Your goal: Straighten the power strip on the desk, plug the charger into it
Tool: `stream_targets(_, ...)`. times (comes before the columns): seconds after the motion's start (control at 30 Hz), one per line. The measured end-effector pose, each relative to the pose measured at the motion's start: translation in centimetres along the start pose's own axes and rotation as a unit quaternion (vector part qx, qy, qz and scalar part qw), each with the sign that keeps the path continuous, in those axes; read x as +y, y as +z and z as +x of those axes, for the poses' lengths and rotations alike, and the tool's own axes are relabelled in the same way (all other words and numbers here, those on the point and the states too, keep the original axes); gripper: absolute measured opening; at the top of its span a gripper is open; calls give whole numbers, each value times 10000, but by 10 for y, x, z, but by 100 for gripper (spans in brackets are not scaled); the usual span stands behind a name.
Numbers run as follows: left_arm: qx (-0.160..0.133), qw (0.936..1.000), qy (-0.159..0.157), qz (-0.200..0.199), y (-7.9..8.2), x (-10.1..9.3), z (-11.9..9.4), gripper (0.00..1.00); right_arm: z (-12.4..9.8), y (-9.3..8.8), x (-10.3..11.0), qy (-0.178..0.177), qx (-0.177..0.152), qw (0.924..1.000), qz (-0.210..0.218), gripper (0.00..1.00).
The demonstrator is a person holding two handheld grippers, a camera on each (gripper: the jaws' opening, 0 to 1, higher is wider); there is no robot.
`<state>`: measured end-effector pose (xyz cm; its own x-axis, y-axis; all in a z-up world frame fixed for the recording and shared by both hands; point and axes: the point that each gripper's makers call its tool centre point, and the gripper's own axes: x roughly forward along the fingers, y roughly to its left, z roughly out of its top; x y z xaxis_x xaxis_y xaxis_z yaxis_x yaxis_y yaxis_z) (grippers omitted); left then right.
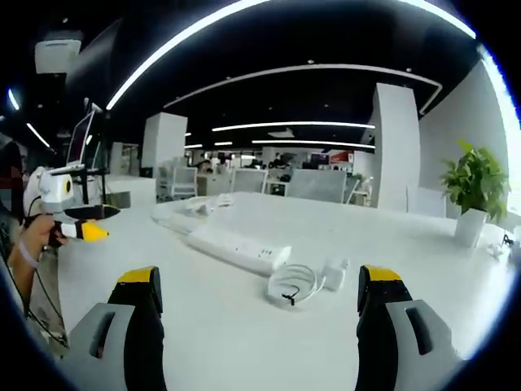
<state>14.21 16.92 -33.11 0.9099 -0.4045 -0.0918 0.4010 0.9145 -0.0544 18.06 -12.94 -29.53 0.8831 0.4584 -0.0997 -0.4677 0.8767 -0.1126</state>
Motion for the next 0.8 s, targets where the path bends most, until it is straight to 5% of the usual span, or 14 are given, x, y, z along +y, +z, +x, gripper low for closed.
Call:
stream_targets(0.4, 13, 10000, -39, -86, -4, 1, 4, 95, 34, 9, -33, -594, -126, 9980, 159, 100)
stream_targets(0.8, -12, 9999, -54, -115, -4, 1, 7, 95, 39, 20, -54, -1015, -336, 9939, 276, 100)
